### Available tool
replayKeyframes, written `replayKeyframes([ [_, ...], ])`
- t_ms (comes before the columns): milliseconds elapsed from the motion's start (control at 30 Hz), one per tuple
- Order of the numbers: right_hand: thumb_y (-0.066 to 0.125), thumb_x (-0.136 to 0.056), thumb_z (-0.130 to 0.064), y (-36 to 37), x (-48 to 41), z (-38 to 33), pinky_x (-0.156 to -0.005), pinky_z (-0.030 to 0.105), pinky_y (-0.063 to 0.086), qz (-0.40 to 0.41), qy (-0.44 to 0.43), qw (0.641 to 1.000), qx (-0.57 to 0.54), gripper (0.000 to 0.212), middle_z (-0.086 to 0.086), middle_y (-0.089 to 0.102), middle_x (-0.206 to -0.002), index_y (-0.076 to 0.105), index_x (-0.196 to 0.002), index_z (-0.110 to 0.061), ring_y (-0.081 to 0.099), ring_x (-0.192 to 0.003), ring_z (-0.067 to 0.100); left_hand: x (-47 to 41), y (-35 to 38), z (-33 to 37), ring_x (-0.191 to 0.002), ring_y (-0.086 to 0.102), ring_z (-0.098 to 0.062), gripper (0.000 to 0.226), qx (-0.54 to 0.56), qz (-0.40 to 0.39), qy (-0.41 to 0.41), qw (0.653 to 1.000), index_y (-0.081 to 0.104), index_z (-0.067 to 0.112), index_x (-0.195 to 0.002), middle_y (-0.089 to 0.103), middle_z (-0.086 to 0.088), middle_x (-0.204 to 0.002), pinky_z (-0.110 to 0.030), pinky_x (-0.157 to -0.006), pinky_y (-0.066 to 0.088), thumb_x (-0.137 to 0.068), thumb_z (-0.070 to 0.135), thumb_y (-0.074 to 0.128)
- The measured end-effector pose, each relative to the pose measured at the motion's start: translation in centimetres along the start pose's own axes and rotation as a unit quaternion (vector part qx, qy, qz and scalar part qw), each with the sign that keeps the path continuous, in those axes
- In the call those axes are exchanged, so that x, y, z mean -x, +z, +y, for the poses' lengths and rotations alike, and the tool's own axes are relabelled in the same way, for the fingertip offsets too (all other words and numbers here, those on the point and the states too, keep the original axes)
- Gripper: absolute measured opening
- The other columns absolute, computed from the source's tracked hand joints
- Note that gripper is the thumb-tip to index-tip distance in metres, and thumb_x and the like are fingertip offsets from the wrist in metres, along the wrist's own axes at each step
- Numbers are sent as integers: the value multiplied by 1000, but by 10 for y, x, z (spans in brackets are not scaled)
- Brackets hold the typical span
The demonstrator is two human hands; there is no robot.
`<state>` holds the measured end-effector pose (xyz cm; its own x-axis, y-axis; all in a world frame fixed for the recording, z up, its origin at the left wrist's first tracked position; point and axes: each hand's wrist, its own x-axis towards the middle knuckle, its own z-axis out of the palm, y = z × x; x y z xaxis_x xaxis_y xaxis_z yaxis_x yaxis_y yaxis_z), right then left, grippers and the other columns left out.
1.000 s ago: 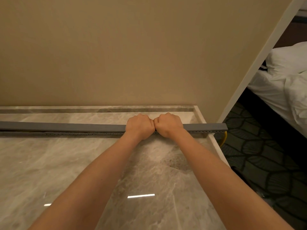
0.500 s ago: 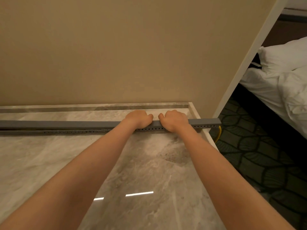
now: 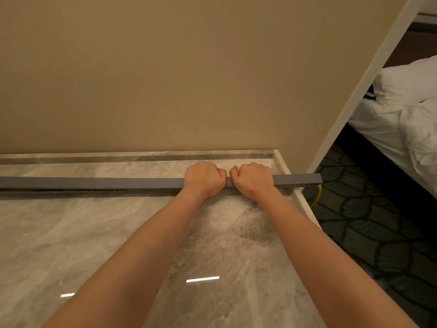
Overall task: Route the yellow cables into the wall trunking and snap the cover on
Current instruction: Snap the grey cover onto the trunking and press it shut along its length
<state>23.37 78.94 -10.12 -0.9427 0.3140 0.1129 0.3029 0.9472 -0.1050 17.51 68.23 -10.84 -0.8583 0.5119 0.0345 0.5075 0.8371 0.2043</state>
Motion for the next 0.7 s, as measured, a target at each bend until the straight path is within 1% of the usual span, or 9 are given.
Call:
replayKeyframes([
  [100,24,-100,-20,-6,-6,-12,-72,32,35,-58,-22,998,-15,43,13,67,-109,65,-102,-5,60,-103,31,3,-2,-2,-100,62,-34,43,21,-5,3,1000,68,1,-97,68,-18,-107,-33,-75,43,-97,24,31],
  [200,24,-100,-20,-6,-9,-30,-77,34,38,-99,-18,994,-41,42,15,64,-115,62,-108,-5,57,-107,32,-4,-11,-12,-99,54,-34,37,102,-107,-19,989,59,3,-98,59,-22,-119,-35,-82,40,-100,15,24],
  [233,25,-99,-24,-4,-7,-34,-78,34,39,-88,-12,995,-51,44,17,64,-114,63,-105,-3,58,-105,34,-9,-16,-19,-97,51,-33,35,125,-142,-25,982,55,4,-96,57,-23,-123,-35,-85,39,-100,15,22],
  [300,27,-98,-27,0,-3,-39,-77,35,41,-40,-12,997,-57,47,21,66,-106,65,-92,-1,60,-96,36,-16,-27,-40,-107,51,-32,42,158,-195,-54,967,59,3,-106,53,-21,-132,-34,-95,37,-101,23,22],
  [367,27,-98,-27,2,1,-40,-74,35,40,-11,-19,999,-43,45,22,67,-99,59,-76,-4,59,-87,36,-19,-33,-59,-120,50,-31,47,147,-213,-70,963,61,4,-116,52,-17,-136,-35,-103,35,-100,28,24],
  [433,27,-98,-26,3,3,-41,-71,34,37,5,-23,999,-32,45,22,68,-96,58,-73,-4,59,-85,36,-18,-33,-65,-120,51,-31,48,134,-212,-66,966,63,4,-115,54,-17,-134,-35,-103,36,-99,28,24],
  [533,28,-98,-26,4,2,-43,-69,33,33,10,-16,1000,-21,46,21,67,-92,60,-72,-3,59,-85,36,-14,-30,-63,-113,53,-34,47,123,-197,-40,972,64,0,-104,58,-21,-122,-35,-94,40,-99,28,27],
  [633,29,-97,-26,7,2,-42,-66,31,30,10,-12,1000,-3,47,15,56,-76,42,-56,-6,46,-71,29,-14,-30,-78,-85,52,-32,46,118,-167,-38,978,48,6,-61,53,-15,-80,-31,-73,36,-98,28,32],
  [700,30,-96,-25,6,0,-42,-66,32,30,-5,-5,1000,-1,46,8,47,-68,39,-55,-8,44,-71,27,-12,-30,-89,-73,47,-27,45,126,-154,-44,979,43,7,-58,46,-9,-66,-30,-67,34,-97,27,33],
])
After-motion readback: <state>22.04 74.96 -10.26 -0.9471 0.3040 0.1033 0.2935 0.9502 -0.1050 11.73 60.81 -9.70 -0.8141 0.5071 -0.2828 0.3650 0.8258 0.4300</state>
